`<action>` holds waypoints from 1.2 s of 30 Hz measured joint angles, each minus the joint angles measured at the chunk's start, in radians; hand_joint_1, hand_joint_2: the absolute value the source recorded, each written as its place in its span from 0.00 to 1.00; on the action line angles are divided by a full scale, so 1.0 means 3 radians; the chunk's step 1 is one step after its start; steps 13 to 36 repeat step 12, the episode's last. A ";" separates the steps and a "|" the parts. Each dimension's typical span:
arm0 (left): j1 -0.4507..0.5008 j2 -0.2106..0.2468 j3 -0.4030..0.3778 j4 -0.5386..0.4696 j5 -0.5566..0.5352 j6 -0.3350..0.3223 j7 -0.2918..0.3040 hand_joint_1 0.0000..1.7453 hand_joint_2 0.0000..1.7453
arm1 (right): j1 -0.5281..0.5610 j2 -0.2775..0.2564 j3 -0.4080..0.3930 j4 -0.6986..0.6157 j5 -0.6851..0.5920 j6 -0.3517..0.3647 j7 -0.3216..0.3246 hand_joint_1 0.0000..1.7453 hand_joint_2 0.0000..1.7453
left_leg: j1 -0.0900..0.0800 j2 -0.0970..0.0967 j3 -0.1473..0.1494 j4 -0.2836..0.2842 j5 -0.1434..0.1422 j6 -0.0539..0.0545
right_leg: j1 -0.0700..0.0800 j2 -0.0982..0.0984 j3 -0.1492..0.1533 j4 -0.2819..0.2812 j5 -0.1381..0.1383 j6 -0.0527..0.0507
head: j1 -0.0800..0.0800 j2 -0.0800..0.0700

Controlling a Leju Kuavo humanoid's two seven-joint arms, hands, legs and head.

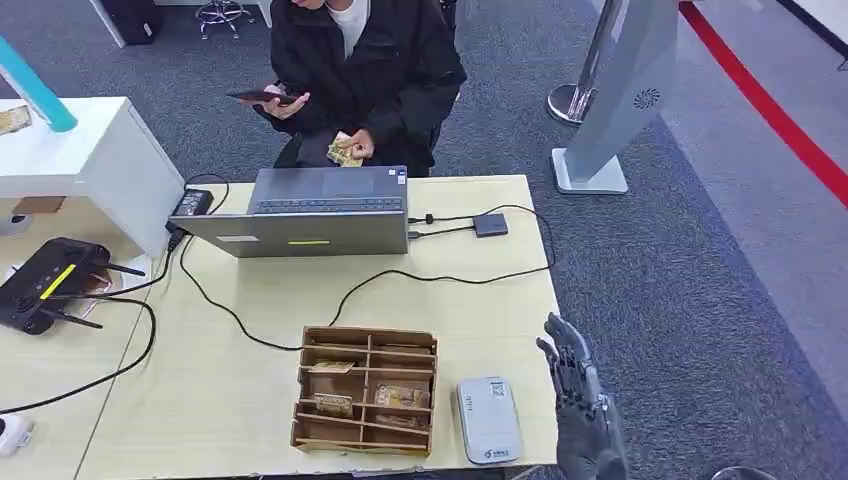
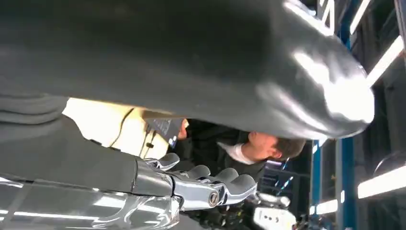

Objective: Pass the card to the sensor for recognition and then transmit it.

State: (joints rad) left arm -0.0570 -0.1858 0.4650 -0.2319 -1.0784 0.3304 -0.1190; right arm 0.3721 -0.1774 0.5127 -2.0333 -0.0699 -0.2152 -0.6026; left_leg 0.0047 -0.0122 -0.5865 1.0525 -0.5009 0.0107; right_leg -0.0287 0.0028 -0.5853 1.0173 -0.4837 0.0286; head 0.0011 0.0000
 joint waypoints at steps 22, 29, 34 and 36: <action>0.0000 0.0000 0.0039 0.0000 0.0048 0.0022 -0.0009 0.00 0.00 | 0.0120 -0.0085 0.0001 0.0048 -0.0297 0.0055 -0.0074 0.00 0.00 | 0.0000 0.0001 0.0001 0.0000 0.0000 0.0000 | 0.0000 0.0001 0.0000 0.0000 0.0000 0.0000 | 0.0000 0.0000; 0.0000 0.0000 0.0039 0.0000 0.0048 0.0022 -0.0009 0.00 0.00 | 0.0120 -0.0085 0.0001 0.0048 -0.0297 0.0055 -0.0074 0.00 0.00 | 0.0000 0.0001 0.0001 0.0000 0.0000 0.0000 | 0.0000 0.0001 0.0000 0.0000 0.0000 0.0000 | 0.0000 0.0000; 0.0000 0.0000 0.0039 0.0000 0.0048 0.0022 -0.0009 0.00 0.00 | 0.0120 -0.0085 0.0001 0.0048 -0.0297 0.0055 -0.0074 0.00 0.00 | 0.0000 0.0001 0.0001 0.0000 0.0000 0.0000 | 0.0000 0.0001 0.0000 0.0000 0.0000 0.0000 | 0.0000 0.0000; 0.0000 0.0000 0.0039 0.0000 0.0048 0.0022 -0.0009 0.00 0.00 | 0.0120 -0.0085 0.0001 0.0048 -0.0297 0.0055 -0.0074 0.00 0.00 | 0.0000 0.0001 0.0001 0.0000 0.0000 0.0000 | 0.0000 0.0001 0.0000 0.0000 0.0000 0.0000 | 0.0000 0.0000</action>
